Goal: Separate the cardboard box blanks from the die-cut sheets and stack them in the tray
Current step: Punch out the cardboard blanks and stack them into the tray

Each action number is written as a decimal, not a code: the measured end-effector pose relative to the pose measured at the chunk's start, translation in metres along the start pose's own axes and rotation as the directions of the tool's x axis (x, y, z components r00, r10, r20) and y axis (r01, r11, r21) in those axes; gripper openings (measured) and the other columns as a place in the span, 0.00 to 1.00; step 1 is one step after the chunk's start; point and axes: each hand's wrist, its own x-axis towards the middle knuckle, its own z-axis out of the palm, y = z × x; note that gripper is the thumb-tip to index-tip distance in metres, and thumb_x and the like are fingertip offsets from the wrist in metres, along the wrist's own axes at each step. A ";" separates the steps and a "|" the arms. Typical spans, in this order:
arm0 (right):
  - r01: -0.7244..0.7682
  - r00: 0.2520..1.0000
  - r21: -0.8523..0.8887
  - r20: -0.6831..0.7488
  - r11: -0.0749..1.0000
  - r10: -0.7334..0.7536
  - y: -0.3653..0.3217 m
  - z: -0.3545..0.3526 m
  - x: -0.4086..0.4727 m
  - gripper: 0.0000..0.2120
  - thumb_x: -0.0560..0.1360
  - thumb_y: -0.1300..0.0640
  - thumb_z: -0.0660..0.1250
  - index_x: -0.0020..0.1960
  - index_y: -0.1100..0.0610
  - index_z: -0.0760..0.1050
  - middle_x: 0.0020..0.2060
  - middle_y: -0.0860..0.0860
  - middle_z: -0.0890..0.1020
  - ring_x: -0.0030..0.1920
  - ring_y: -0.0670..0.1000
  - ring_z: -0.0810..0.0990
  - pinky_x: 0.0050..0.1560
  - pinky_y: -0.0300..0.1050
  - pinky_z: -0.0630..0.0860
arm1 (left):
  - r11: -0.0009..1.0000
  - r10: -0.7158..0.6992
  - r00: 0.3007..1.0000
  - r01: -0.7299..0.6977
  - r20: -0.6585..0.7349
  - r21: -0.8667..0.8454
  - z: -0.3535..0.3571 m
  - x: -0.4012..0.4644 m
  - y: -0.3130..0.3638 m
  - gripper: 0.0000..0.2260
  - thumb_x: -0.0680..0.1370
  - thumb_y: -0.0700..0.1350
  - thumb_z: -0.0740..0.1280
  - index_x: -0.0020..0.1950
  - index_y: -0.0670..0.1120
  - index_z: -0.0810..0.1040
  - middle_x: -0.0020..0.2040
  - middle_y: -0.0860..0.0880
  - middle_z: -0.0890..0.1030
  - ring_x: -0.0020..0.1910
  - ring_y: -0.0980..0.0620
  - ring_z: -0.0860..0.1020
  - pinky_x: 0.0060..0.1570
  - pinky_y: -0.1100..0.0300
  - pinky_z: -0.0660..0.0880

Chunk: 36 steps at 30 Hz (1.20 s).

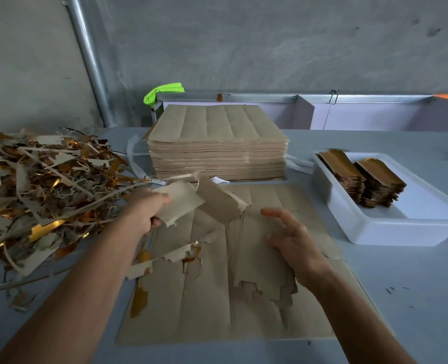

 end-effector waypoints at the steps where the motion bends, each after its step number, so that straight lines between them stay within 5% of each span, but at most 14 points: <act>1: -0.020 1.000 0.034 -0.012 0.999 0.021 -0.006 0.001 -0.003 0.19 0.75 0.72 0.59 0.49 0.50 0.79 0.49 0.47 0.79 0.49 0.51 0.79 0.48 0.50 0.81 | 0.990 -0.036 0.998 0.043 0.054 -0.135 -0.001 -0.005 0.003 0.07 0.78 0.40 0.65 0.55 0.43 0.72 0.46 0.42 0.75 0.33 0.50 0.71 0.19 0.66 0.64; 4: -0.103 0.992 0.063 -0.064 0.993 0.107 -0.020 0.003 -0.011 0.16 0.77 0.68 0.61 0.39 0.53 0.82 0.43 0.51 0.82 0.46 0.52 0.81 0.45 0.46 0.81 | 0.913 -0.088 0.979 0.153 0.182 -0.379 -0.001 -0.024 0.005 0.02 0.78 0.38 0.64 0.48 0.42 0.71 0.41 0.44 0.74 0.29 0.52 0.69 0.15 0.69 0.60; 9: -0.345 0.931 -0.007 0.122 0.939 0.343 -0.026 0.008 -0.031 0.10 0.76 0.65 0.64 0.44 0.56 0.83 0.43 0.52 0.83 0.43 0.50 0.82 0.35 0.38 0.78 | 0.657 -0.195 0.894 0.425 0.404 -0.623 0.021 -0.068 -0.008 0.04 0.78 0.34 0.61 0.43 0.36 0.73 0.28 0.40 0.79 0.20 0.52 0.77 0.16 0.69 0.66; 13: -0.144 0.961 -0.395 -0.274 0.907 0.034 -0.016 -0.010 -0.029 0.14 0.76 0.67 0.61 0.57 0.58 0.79 0.49 0.51 0.80 0.43 0.46 0.75 0.44 0.38 0.73 | 0.422 -0.228 0.892 0.451 0.390 -0.786 0.029 -0.080 -0.017 0.06 0.79 0.32 0.58 0.45 0.33 0.73 0.35 0.36 0.79 0.22 0.49 0.79 0.18 0.68 0.72; 15: -0.130 0.893 -0.418 -0.444 0.899 -0.078 -0.014 -0.025 -0.025 0.16 0.77 0.69 0.60 0.61 0.60 0.77 0.53 0.57 0.80 0.46 0.48 0.73 0.48 0.42 0.73 | 0.235 -0.239 0.897 0.425 0.372 -0.874 0.026 -0.080 -0.019 0.07 0.80 0.33 0.56 0.49 0.33 0.73 0.40 0.35 0.78 0.27 0.45 0.81 0.20 0.66 0.74; 17: -0.129 0.899 -0.395 -0.433 0.909 -0.061 -0.011 -0.031 -0.022 0.14 0.77 0.67 0.61 0.59 0.57 0.79 0.52 0.54 0.79 0.43 0.46 0.74 0.45 0.39 0.73 | 0.126 -0.207 0.890 0.437 0.407 -0.891 0.027 -0.083 -0.018 0.07 0.80 0.32 0.56 0.50 0.32 0.74 0.41 0.34 0.79 0.30 0.43 0.81 0.22 0.64 0.75; 19: -0.148 0.944 -0.338 -0.329 0.930 0.031 -0.007 -0.025 -0.021 0.11 0.77 0.64 0.64 0.52 0.52 0.81 0.47 0.47 0.79 0.41 0.42 0.74 0.41 0.38 0.74 | 0.221 -0.182 0.873 0.485 0.453 -0.846 0.038 -0.092 -0.020 0.09 0.79 0.31 0.56 0.45 0.30 0.74 0.34 0.34 0.80 0.25 0.44 0.80 0.20 0.63 0.75; 21: -0.180 0.963 -0.244 -0.242 0.953 0.120 -0.008 -0.013 -0.022 0.09 0.76 0.59 0.66 0.41 0.48 0.81 0.42 0.48 0.81 0.42 0.46 0.78 0.44 0.44 0.78 | 0.432 -0.189 0.859 0.508 0.475 -0.745 0.052 -0.104 -0.027 0.09 0.78 0.30 0.56 0.41 0.31 0.73 0.30 0.36 0.79 0.22 0.47 0.79 0.18 0.63 0.74; 25: -0.228 0.966 -0.243 -0.174 0.943 0.189 -0.018 -0.004 -0.010 0.17 0.77 0.46 0.64 0.43 0.59 0.81 0.38 0.58 0.78 0.41 0.56 0.79 0.45 0.55 0.77 | 0.740 -0.115 0.849 0.419 0.516 -0.526 0.064 -0.122 -0.044 0.06 0.76 0.30 0.62 0.50 0.36 0.76 0.35 0.40 0.83 0.28 0.47 0.82 0.21 0.61 0.75; 28: -0.297 0.955 -0.130 -0.017 0.946 0.297 -0.020 -0.004 0.000 0.16 0.76 0.43 0.64 0.44 0.56 0.78 0.43 0.51 0.80 0.44 0.49 0.79 0.41 0.43 0.76 | 0.825 -0.069 0.809 0.375 0.583 -0.423 0.063 -0.128 -0.049 0.10 0.74 0.31 0.65 0.54 0.40 0.77 0.41 0.42 0.85 0.35 0.46 0.84 0.26 0.59 0.77; 30: -0.316 0.947 -0.065 0.037 0.947 0.319 -0.016 -0.003 0.002 0.12 0.74 0.49 0.69 0.45 0.59 0.79 0.44 0.54 0.83 0.43 0.51 0.82 0.40 0.44 0.79 | 0.881 -0.068 0.802 0.327 0.593 -0.341 0.061 -0.130 -0.051 0.10 0.74 0.33 0.66 0.54 0.42 0.77 0.44 0.43 0.85 0.39 0.47 0.84 0.29 0.57 0.78; 33: -0.272 0.960 -0.151 0.024 0.950 0.278 -0.010 -0.005 0.003 0.07 0.74 0.57 0.70 0.43 0.62 0.81 0.44 0.57 0.84 0.44 0.54 0.83 0.44 0.48 0.81 | 0.985 -0.042 0.902 0.109 0.431 -0.133 0.059 -0.124 -0.047 0.05 0.75 0.45 0.70 0.49 0.46 0.79 0.46 0.46 0.84 0.42 0.50 0.82 0.34 0.58 0.77; 36: -0.176 0.958 -0.331 0.157 0.927 0.238 -0.011 -0.005 0.000 0.08 0.76 0.56 0.68 0.44 0.61 0.80 0.44 0.57 0.83 0.43 0.53 0.83 0.43 0.46 0.80 | 0.995 0.005 0.963 0.024 0.269 -0.102 0.060 -0.103 -0.036 0.17 0.70 0.57 0.72 0.44 0.43 0.79 0.43 0.46 0.83 0.42 0.47 0.80 0.42 0.56 0.76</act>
